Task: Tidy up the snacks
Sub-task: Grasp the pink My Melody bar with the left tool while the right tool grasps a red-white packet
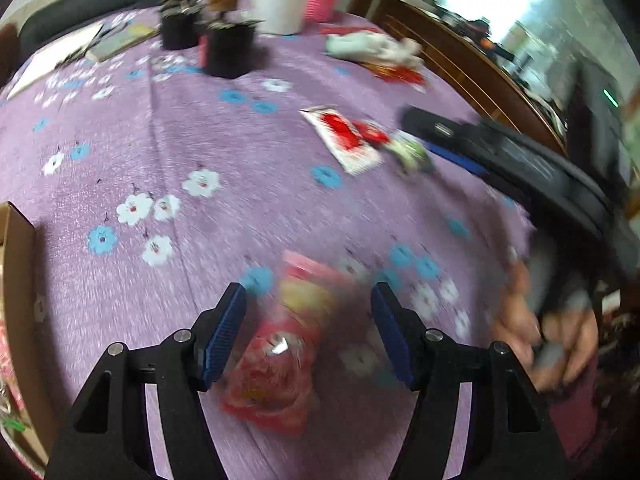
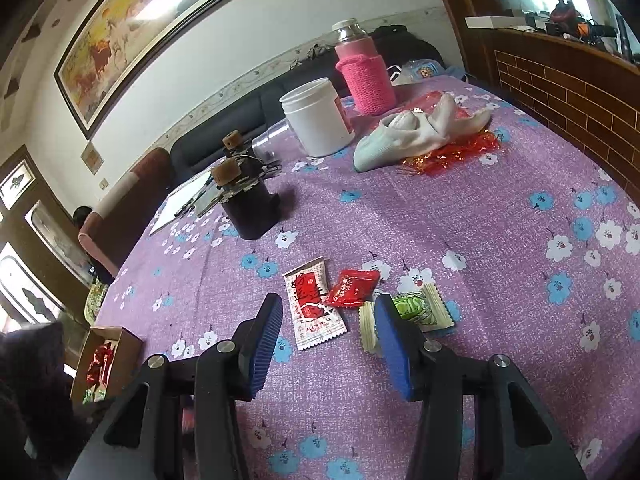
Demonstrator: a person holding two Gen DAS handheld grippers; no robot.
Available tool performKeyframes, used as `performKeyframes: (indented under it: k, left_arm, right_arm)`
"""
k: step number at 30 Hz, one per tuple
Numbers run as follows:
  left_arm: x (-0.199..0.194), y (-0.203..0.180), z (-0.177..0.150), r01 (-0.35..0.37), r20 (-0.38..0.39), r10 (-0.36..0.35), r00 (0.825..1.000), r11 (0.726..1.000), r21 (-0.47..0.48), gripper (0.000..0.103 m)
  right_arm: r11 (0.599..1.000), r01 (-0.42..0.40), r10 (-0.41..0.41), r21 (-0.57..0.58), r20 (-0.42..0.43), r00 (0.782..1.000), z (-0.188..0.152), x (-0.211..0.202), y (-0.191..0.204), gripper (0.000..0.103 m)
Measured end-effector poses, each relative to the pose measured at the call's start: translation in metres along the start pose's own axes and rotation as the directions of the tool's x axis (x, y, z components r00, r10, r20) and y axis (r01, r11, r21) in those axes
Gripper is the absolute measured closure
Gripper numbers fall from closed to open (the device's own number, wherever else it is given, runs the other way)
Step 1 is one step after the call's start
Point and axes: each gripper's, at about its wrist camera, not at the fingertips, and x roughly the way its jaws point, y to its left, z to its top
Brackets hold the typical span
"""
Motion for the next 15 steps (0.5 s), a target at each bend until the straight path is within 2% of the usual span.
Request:
performKeyframes:
  k: [2,4,9,10,11,12,15]
  left_arm:
    - [-0.009,-0.014,-0.005,-0.057,0.039,0.055,0.998,0.996,0.065,0.040]
    - [-0.011,-0.023,-0.010,-0.140,0.081,0.131,0.988,0.982,0.124,0.039]
    - [0.012,-0.029,-0.017,-0.286,0.072,0.277,0.958,0.941,0.183,0.039]
    - [0.010,-0.029,-0.019,-0.284,0.091,0.271,0.958,0.943,0.174,0.044]
    - [0.010,-0.028,-0.020,-0.272,0.087,0.261,0.961,0.949,0.161,0.068]
    - [0.007,-0.026,-0.020,-0.243,0.076,0.235,0.969,0.960,0.139,0.081]
    - [-0.001,-0.020,-0.022,-0.257,0.086,0.250,0.964,0.963,0.084,0.082]
  right_arm:
    - [1.000,0.005,-0.005,-0.001,0.003,1.000,0.000,0.000,0.000,0.053]
    - [1.000,0.013,-0.013,0.002,0.008,1.000,0.002,-0.001,-0.002,0.053]
    - [0.998,0.003,-0.004,0.057,0.021,1.000,0.006,-0.004,-0.017,0.053]
    - [0.997,-0.007,0.006,0.071,0.022,1.000,0.006,-0.004,-0.020,0.053]
    - [0.996,-0.019,0.017,0.083,0.023,1.000,0.007,-0.004,-0.022,0.053]
    - [0.995,-0.037,0.035,0.093,0.024,0.999,0.007,-0.004,-0.025,0.051]
    - [0.994,-0.055,0.054,0.098,0.021,0.998,0.007,-0.002,-0.026,0.051]
